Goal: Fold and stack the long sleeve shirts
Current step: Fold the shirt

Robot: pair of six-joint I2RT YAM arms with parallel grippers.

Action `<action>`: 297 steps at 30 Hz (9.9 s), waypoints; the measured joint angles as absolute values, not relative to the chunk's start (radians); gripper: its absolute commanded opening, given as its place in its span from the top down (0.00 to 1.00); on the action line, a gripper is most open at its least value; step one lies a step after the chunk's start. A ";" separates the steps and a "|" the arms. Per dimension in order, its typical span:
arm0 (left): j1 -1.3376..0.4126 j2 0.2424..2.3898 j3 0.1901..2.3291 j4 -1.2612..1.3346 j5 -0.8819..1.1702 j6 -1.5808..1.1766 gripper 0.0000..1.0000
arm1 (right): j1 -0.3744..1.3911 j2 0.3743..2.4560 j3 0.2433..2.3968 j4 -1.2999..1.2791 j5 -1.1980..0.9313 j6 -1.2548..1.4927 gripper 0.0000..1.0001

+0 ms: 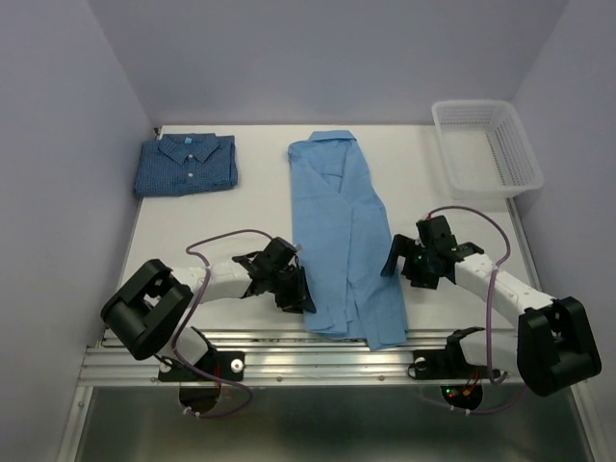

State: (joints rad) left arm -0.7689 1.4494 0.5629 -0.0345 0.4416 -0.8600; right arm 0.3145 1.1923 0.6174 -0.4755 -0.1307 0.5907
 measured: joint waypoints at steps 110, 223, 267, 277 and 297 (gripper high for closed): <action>-0.272 2.683 2.346 -0.125 0.179 -0.450 1.00 | 0.356 2.614 2.209 -0.104 0.462 -0.105 0.00; -0.812 1.456 0.511 0.078 0.548 -0.999 0.91 | 0.331 1.212 0.495 -0.732 -0.583 0.546 0.12; -0.446 1.795 1.426 -0.183 0.542 -0.555 1.00 | 0.362 1.496 1.109 -0.151 -0.033 0.430 0.99; -0.384 1.904 1.512 -0.221 0.577 -0.534 1.00 | 0.362 1.684 1.255 -0.131 -0.031 0.430 0.99; -0.331 2.189 1.832 -0.213 0.622 -0.499 0.01 | 0.349 2.002 1.515 -0.120 -0.002 0.426 0.46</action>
